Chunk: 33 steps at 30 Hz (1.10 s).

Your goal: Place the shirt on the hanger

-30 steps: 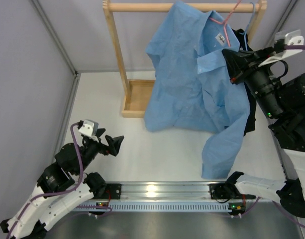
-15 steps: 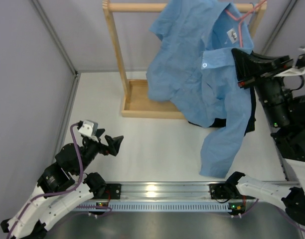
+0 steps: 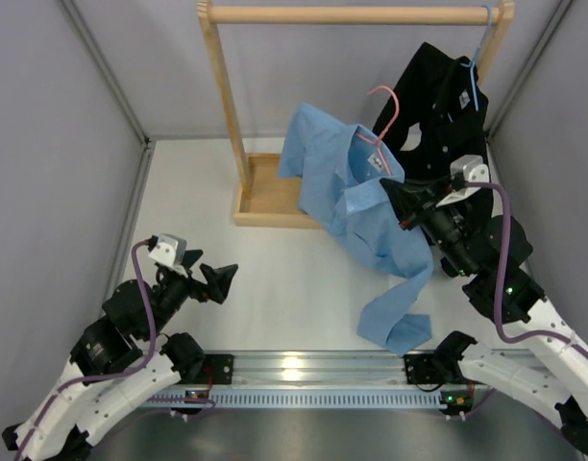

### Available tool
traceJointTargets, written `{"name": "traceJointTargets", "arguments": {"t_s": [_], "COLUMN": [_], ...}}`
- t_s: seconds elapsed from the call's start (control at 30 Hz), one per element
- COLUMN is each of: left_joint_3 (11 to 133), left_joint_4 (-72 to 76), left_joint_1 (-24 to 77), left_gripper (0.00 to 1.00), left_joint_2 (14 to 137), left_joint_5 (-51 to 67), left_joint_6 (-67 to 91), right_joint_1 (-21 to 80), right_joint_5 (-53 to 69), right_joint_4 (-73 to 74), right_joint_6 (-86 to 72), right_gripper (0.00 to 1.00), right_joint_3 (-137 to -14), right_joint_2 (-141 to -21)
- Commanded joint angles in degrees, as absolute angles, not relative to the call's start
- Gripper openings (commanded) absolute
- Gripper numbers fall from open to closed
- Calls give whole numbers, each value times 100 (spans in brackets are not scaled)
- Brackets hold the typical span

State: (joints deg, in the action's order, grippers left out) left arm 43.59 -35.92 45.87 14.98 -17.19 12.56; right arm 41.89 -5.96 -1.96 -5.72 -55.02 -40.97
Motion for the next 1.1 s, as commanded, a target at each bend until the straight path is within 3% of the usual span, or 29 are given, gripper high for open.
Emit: {"name": "traceJointTargets", "arguments": {"t_s": [0.0,0.3,0.9,1.07], "left_joint_3": [4316,4315,4342,4324], "left_joint_4": [-3270,-3287,-3463,-3472], "left_joint_1": [4579,4579,4465,4465], "left_gripper": [98,98,98,98], "left_joint_2": [1441,1441,1389,1283], "left_joint_5": [-1652,-1863,-2558,-2531], "left_joint_6": [1310,1345,1512,1520], "right_joint_1": [4219,4219,4746,4755], "right_joint_5": [-789,-2476,-3454,-3744], "right_joint_4": [-1266,-844,447,835], "right_joint_6": [-888,-1134,-1898,-2030], "right_gripper": [0,0,0,0], "right_joint_3": [-5677,-7293,-11553,-11962], "right_joint_2": [-4120,-5929,-9111,-9378]}}
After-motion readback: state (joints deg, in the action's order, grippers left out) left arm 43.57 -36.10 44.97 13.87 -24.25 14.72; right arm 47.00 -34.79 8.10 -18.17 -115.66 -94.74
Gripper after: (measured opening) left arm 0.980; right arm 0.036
